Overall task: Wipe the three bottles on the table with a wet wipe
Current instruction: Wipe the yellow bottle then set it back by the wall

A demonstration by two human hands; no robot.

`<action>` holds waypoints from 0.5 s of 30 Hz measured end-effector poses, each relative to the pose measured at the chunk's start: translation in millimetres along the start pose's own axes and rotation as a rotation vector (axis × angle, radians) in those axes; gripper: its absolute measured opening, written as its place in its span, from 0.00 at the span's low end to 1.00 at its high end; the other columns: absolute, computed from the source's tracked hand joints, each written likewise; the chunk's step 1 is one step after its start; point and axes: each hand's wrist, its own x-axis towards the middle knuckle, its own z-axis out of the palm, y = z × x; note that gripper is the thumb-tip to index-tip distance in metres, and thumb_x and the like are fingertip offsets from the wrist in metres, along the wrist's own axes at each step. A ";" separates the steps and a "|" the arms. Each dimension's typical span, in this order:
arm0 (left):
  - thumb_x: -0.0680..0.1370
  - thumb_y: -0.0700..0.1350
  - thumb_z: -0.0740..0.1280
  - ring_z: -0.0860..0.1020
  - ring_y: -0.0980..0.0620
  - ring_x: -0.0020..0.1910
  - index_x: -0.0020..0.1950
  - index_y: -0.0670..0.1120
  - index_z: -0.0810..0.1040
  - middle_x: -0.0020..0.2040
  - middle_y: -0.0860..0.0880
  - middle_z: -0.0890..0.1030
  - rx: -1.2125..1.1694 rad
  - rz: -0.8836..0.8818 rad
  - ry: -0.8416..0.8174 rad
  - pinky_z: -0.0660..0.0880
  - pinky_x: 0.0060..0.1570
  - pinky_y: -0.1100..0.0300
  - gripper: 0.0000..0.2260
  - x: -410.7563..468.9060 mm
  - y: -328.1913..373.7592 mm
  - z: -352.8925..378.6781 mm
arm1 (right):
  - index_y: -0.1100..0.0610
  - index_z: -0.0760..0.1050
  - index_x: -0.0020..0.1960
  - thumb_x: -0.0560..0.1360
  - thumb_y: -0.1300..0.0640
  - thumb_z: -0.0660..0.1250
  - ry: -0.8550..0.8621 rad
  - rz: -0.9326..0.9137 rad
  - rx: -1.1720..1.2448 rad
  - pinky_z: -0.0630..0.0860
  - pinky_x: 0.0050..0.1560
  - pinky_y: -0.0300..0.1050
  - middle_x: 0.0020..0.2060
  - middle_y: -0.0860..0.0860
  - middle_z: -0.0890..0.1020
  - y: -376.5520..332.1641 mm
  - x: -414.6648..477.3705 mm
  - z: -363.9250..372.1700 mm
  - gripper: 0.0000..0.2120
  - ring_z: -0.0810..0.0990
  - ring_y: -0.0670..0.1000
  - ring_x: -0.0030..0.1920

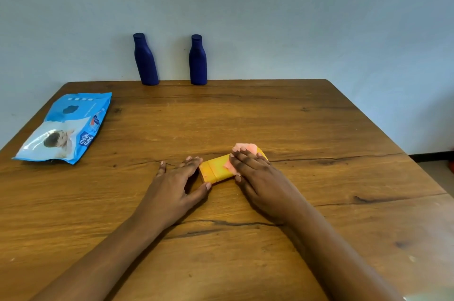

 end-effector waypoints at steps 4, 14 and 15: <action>0.62 0.80 0.38 0.57 0.60 0.74 0.75 0.52 0.60 0.75 0.53 0.63 -0.026 0.042 -0.004 0.46 0.73 0.50 0.51 -1.3 -5.0 -2.7 | 0.50 0.54 0.76 0.82 0.53 0.51 0.013 -0.069 -0.009 0.46 0.72 0.39 0.75 0.46 0.56 5.9 2.5 -9.5 0.22 0.51 0.43 0.74; 0.75 0.66 0.56 0.74 0.68 0.57 0.64 0.55 0.75 0.58 0.59 0.78 -0.333 0.068 0.189 0.65 0.64 0.65 0.24 -5.4 -4.9 -10.9 | 0.54 0.72 0.65 0.80 0.59 0.58 -0.094 -0.168 0.087 0.69 0.60 0.43 0.58 0.50 0.78 6.9 29.5 -53.4 0.14 0.74 0.46 0.58; 0.75 0.61 0.60 0.76 0.68 0.55 0.64 0.54 0.75 0.57 0.58 0.79 -0.360 0.085 0.227 0.68 0.57 0.71 0.21 -6.4 -4.5 -11.9 | 0.54 0.72 0.65 0.80 0.59 0.58 -0.124 -0.166 0.082 0.69 0.60 0.43 0.58 0.50 0.78 6.4 33.3 -56.2 0.14 0.74 0.46 0.57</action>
